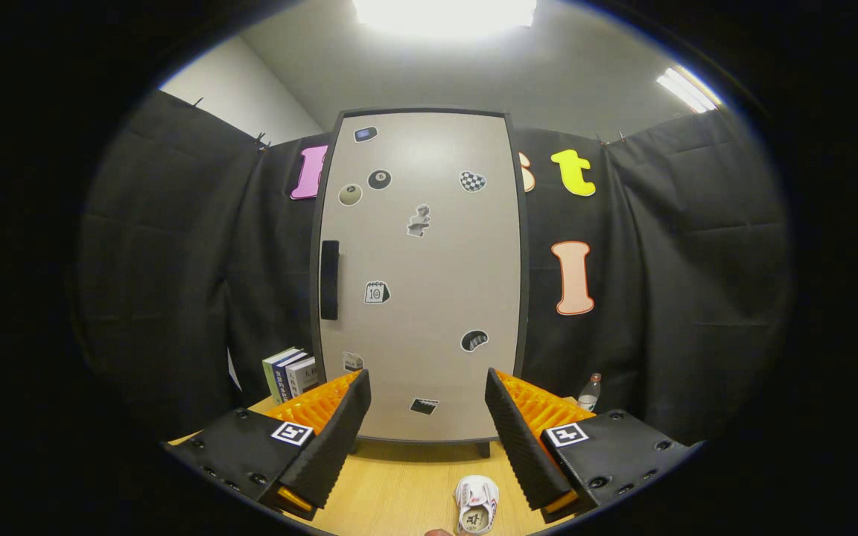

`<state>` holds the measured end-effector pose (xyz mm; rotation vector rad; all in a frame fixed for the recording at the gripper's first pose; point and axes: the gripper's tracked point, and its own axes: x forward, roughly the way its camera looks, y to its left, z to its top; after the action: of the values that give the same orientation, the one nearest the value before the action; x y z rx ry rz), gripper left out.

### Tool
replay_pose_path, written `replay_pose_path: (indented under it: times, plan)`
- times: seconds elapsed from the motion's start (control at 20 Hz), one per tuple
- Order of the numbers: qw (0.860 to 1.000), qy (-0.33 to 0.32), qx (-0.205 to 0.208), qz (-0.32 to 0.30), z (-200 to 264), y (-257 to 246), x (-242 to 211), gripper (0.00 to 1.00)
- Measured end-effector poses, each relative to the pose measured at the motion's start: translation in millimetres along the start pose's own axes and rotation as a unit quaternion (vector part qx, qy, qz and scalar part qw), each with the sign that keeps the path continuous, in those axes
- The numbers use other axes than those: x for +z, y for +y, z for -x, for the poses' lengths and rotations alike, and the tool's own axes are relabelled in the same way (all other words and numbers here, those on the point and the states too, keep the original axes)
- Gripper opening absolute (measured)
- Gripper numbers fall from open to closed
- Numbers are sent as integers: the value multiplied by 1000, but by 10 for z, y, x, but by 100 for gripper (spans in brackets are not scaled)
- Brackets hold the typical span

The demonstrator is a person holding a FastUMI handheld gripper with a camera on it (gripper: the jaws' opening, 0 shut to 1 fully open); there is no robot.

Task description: Open the shoe cabinet door, grab the shoes and put them into the shoe cabinet, then close the shoe cabinet door.

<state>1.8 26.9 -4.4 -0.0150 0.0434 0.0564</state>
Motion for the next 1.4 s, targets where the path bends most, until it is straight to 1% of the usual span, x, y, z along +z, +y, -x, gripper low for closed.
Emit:
replay_pose_path:
  times: [0.45,0.9,1.15,1.4]
  plan:
    - [1000,-3,-5,-9,-138,7,153,97]
    - [1000,-17,7,-3,-496,213,528,97]
    - [999,-35,33,7,-798,491,876,97]
    - [997,-36,68,1,-1181,877,1006,97]
